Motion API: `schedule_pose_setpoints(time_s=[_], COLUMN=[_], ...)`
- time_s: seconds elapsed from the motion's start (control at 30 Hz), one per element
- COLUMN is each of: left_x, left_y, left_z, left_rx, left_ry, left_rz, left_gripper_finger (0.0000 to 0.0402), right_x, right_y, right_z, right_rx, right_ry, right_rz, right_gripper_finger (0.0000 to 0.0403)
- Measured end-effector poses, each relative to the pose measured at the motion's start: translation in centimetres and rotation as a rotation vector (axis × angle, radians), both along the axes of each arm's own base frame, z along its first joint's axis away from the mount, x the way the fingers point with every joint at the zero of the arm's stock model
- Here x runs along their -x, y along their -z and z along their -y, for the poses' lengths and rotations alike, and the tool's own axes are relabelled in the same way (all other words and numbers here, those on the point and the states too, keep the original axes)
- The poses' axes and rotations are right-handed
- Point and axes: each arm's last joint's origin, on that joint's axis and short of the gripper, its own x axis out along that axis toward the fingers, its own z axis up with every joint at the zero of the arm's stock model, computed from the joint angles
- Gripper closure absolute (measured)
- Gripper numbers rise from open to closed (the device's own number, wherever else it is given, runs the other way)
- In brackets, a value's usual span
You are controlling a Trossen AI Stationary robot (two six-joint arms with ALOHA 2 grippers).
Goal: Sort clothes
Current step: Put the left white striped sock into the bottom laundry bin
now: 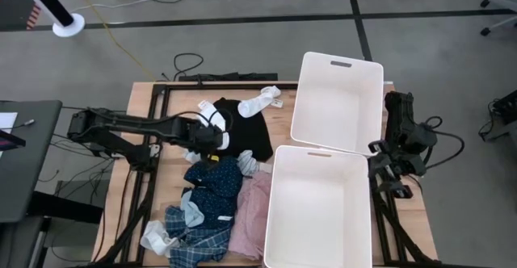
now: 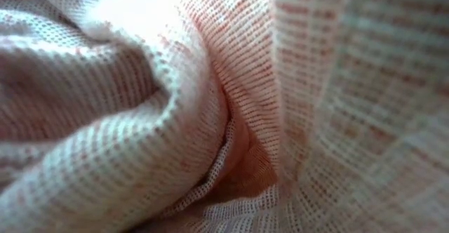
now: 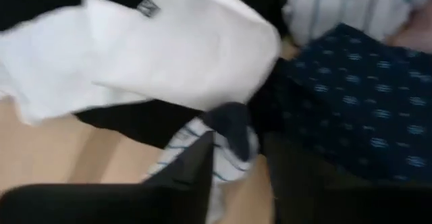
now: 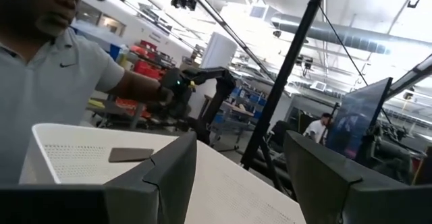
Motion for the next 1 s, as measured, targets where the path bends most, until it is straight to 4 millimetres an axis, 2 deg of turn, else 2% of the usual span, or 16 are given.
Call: schedule_pose_setpoints(time_s=[0.1,0.17,0.23,0.33,0.43,0.5,0.6,0.67,0.7,0.83,1.0], left_x=[0.0,-0.1,0.2,0.5,0.5,0.5,0.4,0.4,0.4,0.3,0.8], left_y=[0.1,0.6,1.7,3.6,5.4,6.0,6.0,5.4,4.9,2.1,-2.3], left_z=[0.2,0.1,-0.2,-0.5,-0.7,-0.8,-0.8,-0.8,-0.8,-0.8,-0.9], left_rx=[0.052,0.060,0.045,0.045,0.042,0.025,0.009,0.004,0.002,-0.018,-0.065], left_ry=[-0.020,-0.048,-0.084,-0.110,-0.108,-0.105,-0.068,-0.046,-0.040,-0.023,-0.006], left_rz=[0.003,-0.011,-0.057,-0.123,-0.149,-0.173,-0.180,-0.165,-0.146,-0.051,0.100], left_gripper_finger=[0.0174,0.0142,0.0128,0.0133,0.0163,0.0201,0.0288,0.0356,0.0377,0.0387,0.0396], right_x=[0.0,0.0,0.0,-0.1,-0.1,-0.1,-0.1,-0.1,-0.1,-0.1,-0.4], right_y=[0.0,0.1,0.1,0.3,0.3,0.3,0.3,0.3,0.3,0.2,0.2], right_z=[0.0,0.0,0.0,-0.1,-0.1,-0.1,-0.1,-0.1,-0.1,0.0,0.3], right_rx=[0.001,0.006,0.011,0.025,0.016,0.017,0.016,0.016,0.016,0.011,0.005], right_ry=[0.012,0.013,0.013,0.013,0.012,0.012,0.012,0.012,0.012,0.023,0.081], right_rz=[-0.005,-0.007,-0.009,-0.015,-0.021,-0.021,-0.021,-0.021,-0.021,-0.019,-0.017], right_gripper_finger=[0.0163,0.0163,0.0163,0.0163,0.0164,0.0166,0.0170,0.0174,0.0175,0.0181,0.0184])
